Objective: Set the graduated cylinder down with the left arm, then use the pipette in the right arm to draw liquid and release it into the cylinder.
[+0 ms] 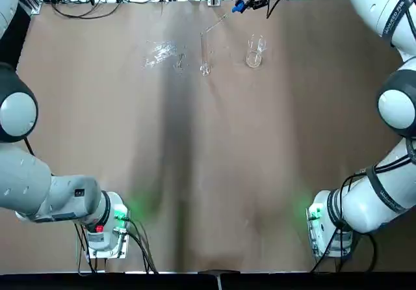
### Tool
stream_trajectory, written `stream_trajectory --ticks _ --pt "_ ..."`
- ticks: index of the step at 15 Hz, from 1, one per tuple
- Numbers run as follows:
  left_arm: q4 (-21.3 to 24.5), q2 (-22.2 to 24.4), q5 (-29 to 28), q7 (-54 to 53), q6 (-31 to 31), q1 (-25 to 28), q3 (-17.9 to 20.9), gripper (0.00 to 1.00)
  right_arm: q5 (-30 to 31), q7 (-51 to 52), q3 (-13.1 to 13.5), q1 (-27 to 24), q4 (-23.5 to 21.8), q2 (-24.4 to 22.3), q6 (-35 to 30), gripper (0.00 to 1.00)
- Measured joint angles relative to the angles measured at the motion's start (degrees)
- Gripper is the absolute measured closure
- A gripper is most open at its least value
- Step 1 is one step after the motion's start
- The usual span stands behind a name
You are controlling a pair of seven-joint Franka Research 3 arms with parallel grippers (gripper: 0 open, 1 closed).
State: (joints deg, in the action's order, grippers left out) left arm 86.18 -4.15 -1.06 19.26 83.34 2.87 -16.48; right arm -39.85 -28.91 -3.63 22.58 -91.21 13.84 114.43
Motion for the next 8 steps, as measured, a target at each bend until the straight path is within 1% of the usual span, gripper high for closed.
stream_trajectory --ticks 8 --pt "0.0 0.0 0.0 0.0 0.0 0.02 0.0 0.0 0.73 -0.44 0.0 0.61 -0.08 0.26 0.48 0.71"
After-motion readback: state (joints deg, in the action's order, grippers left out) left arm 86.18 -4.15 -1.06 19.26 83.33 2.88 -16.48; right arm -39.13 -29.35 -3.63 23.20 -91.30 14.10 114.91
